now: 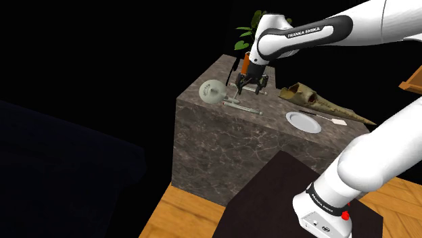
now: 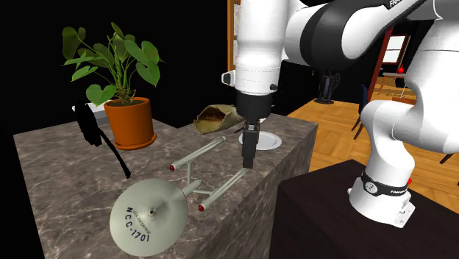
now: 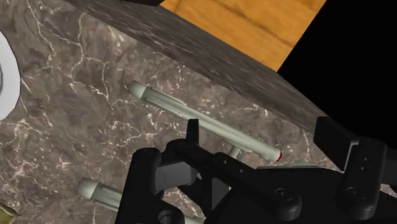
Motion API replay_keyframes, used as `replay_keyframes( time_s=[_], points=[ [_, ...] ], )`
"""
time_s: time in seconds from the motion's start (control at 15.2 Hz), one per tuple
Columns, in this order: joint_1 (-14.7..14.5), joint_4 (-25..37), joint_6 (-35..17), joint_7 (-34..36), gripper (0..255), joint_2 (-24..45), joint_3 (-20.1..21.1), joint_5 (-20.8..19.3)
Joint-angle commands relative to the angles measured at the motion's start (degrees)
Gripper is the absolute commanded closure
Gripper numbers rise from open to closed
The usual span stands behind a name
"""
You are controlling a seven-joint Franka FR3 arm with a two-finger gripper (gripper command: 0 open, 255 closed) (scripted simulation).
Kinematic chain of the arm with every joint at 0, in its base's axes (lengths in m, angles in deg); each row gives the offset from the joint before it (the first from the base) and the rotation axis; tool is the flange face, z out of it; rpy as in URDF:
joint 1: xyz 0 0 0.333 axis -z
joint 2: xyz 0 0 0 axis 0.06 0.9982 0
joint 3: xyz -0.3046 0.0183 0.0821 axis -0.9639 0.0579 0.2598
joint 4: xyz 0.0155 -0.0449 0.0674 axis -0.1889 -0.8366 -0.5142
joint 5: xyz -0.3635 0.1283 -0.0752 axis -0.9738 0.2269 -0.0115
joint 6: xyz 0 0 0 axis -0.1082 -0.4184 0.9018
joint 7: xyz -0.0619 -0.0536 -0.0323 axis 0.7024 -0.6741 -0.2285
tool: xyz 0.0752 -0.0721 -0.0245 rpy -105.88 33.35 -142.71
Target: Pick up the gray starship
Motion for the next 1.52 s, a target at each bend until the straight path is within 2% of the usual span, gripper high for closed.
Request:
replay_keyframes(
  time_s=[0.0,0.73,1.32,1.39,1.45],
  points=[
    [0.6,1.9,-2.9,2.2,0,4.5,-0.4,0.2],
    [3.7,17.5,-10.0,11.4,0,26.0,-3.3,3.4],
    [3.8,15.6,-15.0,11.3,0,29.2,-3.2,3.7],
    [3.8,15.3,-15.1,11.4,255,29.0,-3.2,3.7],
    [3.7,15.3,-15.0,11.4,255,29.0,-3.2,3.7]
  ],
)
